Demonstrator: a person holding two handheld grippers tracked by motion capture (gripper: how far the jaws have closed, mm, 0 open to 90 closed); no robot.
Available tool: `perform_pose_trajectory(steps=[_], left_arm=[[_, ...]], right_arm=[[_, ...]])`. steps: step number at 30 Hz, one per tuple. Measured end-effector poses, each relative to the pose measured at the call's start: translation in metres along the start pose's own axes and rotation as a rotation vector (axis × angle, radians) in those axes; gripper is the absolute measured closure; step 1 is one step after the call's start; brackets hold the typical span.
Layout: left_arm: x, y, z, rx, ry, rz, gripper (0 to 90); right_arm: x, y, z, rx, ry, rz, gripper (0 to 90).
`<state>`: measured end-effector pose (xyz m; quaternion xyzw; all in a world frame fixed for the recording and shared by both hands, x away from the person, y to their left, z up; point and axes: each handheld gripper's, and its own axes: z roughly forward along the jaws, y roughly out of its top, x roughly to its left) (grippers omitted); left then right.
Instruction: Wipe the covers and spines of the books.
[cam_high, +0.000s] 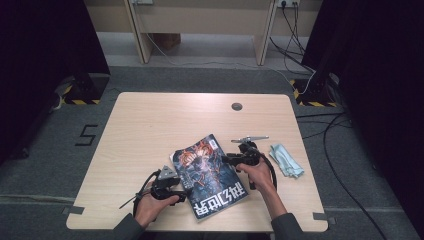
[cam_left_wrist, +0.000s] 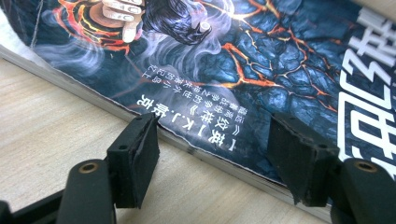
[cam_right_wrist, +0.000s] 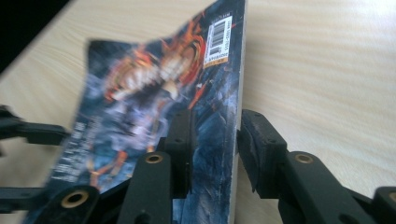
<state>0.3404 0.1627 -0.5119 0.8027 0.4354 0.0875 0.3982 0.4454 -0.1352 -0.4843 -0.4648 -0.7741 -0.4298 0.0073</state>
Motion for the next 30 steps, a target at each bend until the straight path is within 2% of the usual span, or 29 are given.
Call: perform_pose_trajectory(steps=[4, 6, 9, 11, 12, 14, 16, 18, 20, 25, 29, 30], left_arm=[[0.001, -0.001, -0.001, -0.003, 0.004, -0.003, 33.2], [0.001, -0.001, -0.001, -0.002, 0.005, -0.002, 33.3], [0.002, -0.001, -0.002, -0.003, 0.004, -0.002, 33.8], [0.002, -0.001, -0.001, -0.004, 0.006, -0.001, 33.9], [0.002, -0.002, -0.002, -0.004, 0.009, 0.001, 33.9], [0.002, -0.002, -0.002, -0.004, 0.010, 0.002, 33.9], [0.001, -0.001, 0.000, -0.010, 0.005, -0.001, 34.9], [0.001, -0.001, 0.000, -0.010, 0.007, 0.001, 35.1], [0.003, -0.001, -0.001, -0.009, 0.000, 0.002, 36.4], [0.002, -0.001, -0.001, -0.008, 0.003, 0.007, 36.6], [0.002, 0.000, -0.003, 0.002, -0.001, 0.005, 36.9], [0.003, 0.001, -0.005, -0.009, 0.003, 0.006, 35.8]], right_arm=[[0.008, 0.004, -0.007, -0.024, 0.058, -0.004, 73.0], [0.013, 0.006, -0.008, -0.028, 0.070, -0.009, 73.8], [0.020, 0.010, -0.011, -0.011, 0.064, -0.049, 74.0], [0.025, 0.011, -0.011, 0.010, 0.026, -0.082, 73.5], [0.025, 0.011, -0.011, 0.016, 0.022, -0.077, 73.1], [0.024, 0.009, -0.009, 0.011, 0.066, -0.048, 74.1], [0.029, 0.006, -0.003, 0.057, 0.101, -0.057, 75.5], [0.036, 0.005, 0.004, 0.080, 0.067, -0.093, 75.4], [0.038, 0.009, 0.002, 0.111, 0.033, -0.143, 76.3], [0.033, 0.007, 0.001, 0.119, 0.027, -0.138, 77.0], [0.031, 0.006, 0.001, 0.122, 0.030, -0.160, 77.2], [0.032, 0.006, 0.001, 0.126, 0.030, -0.165, 77.3]])
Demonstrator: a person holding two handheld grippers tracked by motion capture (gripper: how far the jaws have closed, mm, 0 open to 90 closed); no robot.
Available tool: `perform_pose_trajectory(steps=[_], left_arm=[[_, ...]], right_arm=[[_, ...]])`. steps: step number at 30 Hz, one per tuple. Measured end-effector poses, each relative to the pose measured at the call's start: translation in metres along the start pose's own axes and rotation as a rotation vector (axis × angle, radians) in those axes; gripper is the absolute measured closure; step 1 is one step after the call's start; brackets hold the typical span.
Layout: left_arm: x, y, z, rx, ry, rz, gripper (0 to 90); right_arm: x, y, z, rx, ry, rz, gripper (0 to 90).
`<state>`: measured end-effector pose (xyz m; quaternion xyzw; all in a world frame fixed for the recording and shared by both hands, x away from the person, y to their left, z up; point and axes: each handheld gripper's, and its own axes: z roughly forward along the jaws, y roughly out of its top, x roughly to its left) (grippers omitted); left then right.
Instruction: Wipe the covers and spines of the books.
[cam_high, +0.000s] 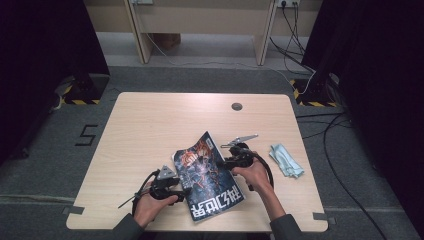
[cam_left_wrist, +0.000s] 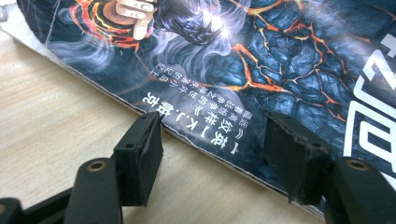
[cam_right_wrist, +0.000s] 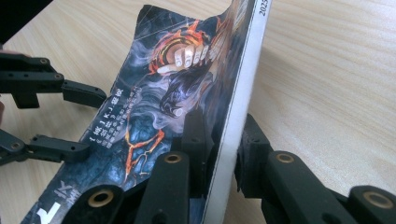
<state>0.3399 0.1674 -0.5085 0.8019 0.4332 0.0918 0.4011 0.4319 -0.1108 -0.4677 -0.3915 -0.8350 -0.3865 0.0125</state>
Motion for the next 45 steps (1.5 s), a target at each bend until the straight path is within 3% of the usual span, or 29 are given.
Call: perform_pose_trajectory(steps=[4, 6, 10, 14, 21, 24, 29, 34, 39, 45], left_arm=[[0.006, 0.010, -0.013, -0.072, 0.069, 0.019, 32.1], [0.012, 0.013, -0.017, -0.098, 0.076, 0.005, 31.0], [0.019, 0.013, -0.018, -0.099, 0.085, -0.008, 29.1], [0.021, 0.018, -0.018, -0.092, 0.088, 0.012, 28.3], [0.026, 0.029, -0.016, -0.081, 0.042, 0.028, 26.2], [0.029, 0.032, -0.015, -0.054, 0.033, 0.042, 24.6], [0.041, 0.035, -0.009, -0.071, -0.012, 0.009, 23.2], [0.043, 0.040, -0.003, -0.095, -0.070, 0.035, 21.7], [0.040, 0.044, 0.002, -0.100, -0.094, 0.070, 20.8], [0.045, 0.044, 0.004, -0.111, -0.127, 0.076, 20.0]], right_arm=[[0.000, -0.001, 0.000, 0.003, 0.011, -0.031, 77.7], [0.001, 0.000, -0.001, 0.009, 0.017, -0.052, 77.8], [0.002, -0.001, -0.004, 0.018, 0.035, -0.087, 78.2], [0.003, -0.003, -0.009, 0.032, 0.059, -0.115, 78.6], [0.008, -0.007, -0.013, 0.052, 0.095, -0.147, 79.2], [0.012, -0.007, -0.012, 0.059, 0.116, -0.176, 79.6], [0.021, -0.005, -0.010, 0.073, 0.145, -0.213, 80.4], [0.028, -0.004, -0.009, 0.081, 0.164, -0.247, 80.9], [0.032, -0.003, -0.009, 0.081, 0.180, -0.270, 81.1], [0.035, -0.003, -0.009, 0.084, 0.192, -0.294, 81.2]])
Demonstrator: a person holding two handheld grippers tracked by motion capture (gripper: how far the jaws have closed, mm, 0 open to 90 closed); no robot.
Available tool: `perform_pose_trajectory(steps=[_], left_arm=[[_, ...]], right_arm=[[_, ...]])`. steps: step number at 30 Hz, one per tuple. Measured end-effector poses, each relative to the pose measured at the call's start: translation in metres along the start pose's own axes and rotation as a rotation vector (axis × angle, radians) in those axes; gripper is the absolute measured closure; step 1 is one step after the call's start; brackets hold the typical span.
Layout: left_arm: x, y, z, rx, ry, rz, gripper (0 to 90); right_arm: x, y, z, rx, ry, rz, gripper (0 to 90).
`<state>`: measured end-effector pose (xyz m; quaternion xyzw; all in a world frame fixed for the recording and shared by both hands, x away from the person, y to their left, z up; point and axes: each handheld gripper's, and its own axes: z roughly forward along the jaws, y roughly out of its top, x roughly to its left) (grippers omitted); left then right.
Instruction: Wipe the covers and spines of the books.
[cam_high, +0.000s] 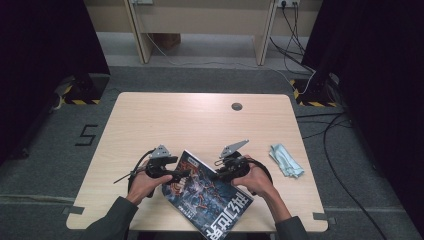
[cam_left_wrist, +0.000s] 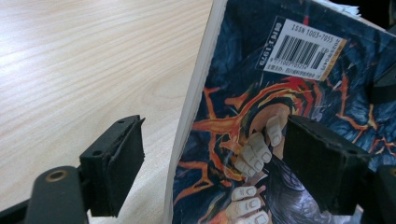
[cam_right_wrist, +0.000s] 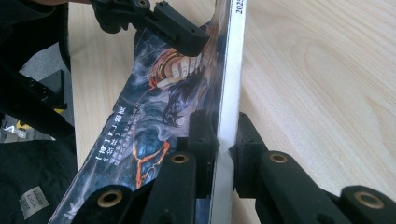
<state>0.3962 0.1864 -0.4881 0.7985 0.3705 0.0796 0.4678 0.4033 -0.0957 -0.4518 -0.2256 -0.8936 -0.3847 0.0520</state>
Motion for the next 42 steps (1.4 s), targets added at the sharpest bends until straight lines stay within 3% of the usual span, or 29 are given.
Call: perform_pose_trajectory(steps=[5, 16, 18, 27, 35, 42], left_arm=[[-0.001, 0.000, 0.001, -0.011, -0.026, 0.028, 19.6], [-0.002, 0.000, 0.004, -0.017, -0.107, 0.047, 19.8], [-0.003, -0.001, 0.005, -0.018, -0.123, 0.059, 27.1], [-0.001, -0.004, 0.001, -0.020, -0.113, 0.129, 43.6], [-0.005, -0.005, -0.003, -0.014, -0.093, 0.178, 63.0], [-0.008, -0.005, -0.009, -0.030, -0.090, 0.199, 72.7]], right_arm=[[0.002, 0.001, 0.001, 0.004, 0.016, -0.018, 81.3], [0.003, 0.002, 0.002, -0.002, 0.033, -0.045, 81.3], [0.003, 0.002, 0.002, 0.003, 0.030, -0.043, 81.2], [0.000, 0.000, 0.001, 0.011, 0.023, -0.045, 81.5], [-0.005, 0.000, -0.001, 0.047, -0.033, -0.032, 81.1], [-0.006, 0.002, -0.002, 0.057, -0.106, -0.034, 72.6]])
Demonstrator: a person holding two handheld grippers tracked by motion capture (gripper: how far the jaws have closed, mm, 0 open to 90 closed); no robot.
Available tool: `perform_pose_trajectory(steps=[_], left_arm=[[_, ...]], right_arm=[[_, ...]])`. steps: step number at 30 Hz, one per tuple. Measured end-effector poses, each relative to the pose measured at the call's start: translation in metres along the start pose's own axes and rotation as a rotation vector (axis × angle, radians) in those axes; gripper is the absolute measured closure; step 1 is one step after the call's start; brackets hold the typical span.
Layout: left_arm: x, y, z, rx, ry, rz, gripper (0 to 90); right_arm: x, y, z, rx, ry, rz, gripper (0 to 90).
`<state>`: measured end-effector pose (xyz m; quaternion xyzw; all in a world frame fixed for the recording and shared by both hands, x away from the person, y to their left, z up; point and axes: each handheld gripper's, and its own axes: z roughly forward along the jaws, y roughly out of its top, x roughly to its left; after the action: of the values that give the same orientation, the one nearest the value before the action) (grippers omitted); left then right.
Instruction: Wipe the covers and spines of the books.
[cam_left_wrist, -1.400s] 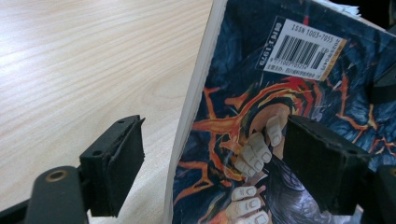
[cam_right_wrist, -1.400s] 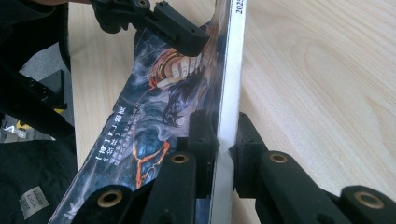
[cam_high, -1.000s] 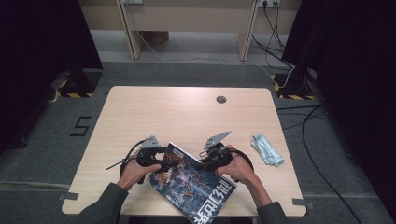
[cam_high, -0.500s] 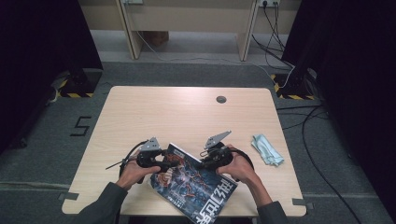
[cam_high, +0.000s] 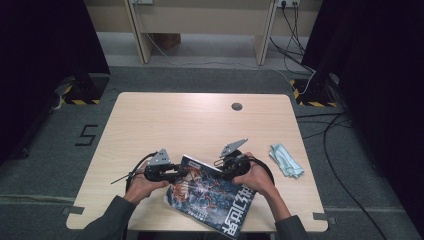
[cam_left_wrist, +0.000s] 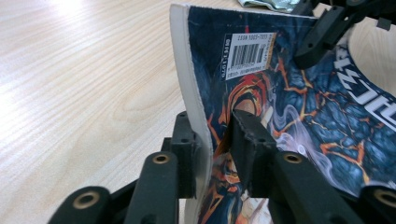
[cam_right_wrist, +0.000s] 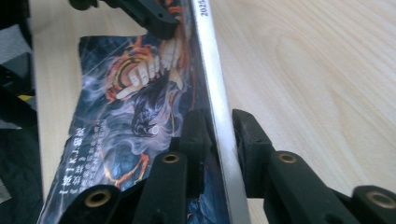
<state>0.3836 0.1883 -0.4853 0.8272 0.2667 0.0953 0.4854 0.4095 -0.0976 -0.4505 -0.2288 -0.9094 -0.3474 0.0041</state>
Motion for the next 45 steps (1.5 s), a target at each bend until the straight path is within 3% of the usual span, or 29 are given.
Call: perform_pose_trajectory(steps=[6, 9, 13, 19, 25, 36, 45], left_arm=[[-0.003, 0.001, -0.001, -0.002, 0.025, 0.013, 76.6], [0.000, -0.002, -0.001, 0.001, 0.041, -0.029, 77.1], [0.003, -0.003, -0.004, -0.003, 0.061, -0.050, 77.7], [0.006, -0.005, -0.006, -0.003, 0.093, -0.080, 77.5], [0.009, -0.006, -0.008, -0.006, 0.118, -0.101, 77.4], [0.007, -0.009, -0.015, -0.017, 0.145, -0.087, 77.4], [-0.003, -0.015, -0.025, -0.017, 0.170, -0.049, 78.0]], right_arm=[[-0.003, 0.000, 0.000, -0.017, -0.068, 0.030, 66.5], [-0.005, 0.001, -0.006, -0.049, -0.111, 0.079, 61.3], [-0.005, 0.000, -0.018, -0.086, -0.147, 0.101, 57.8], [0.001, -0.006, -0.015, -0.059, -0.169, 0.101, 52.3], [0.005, -0.012, -0.017, -0.054, -0.181, 0.133, 49.4], [0.000, -0.037, -0.026, -0.047, -0.220, 0.188, 45.9], [-0.017, -0.054, -0.054, -0.098, -0.310, 0.276, 45.6]])
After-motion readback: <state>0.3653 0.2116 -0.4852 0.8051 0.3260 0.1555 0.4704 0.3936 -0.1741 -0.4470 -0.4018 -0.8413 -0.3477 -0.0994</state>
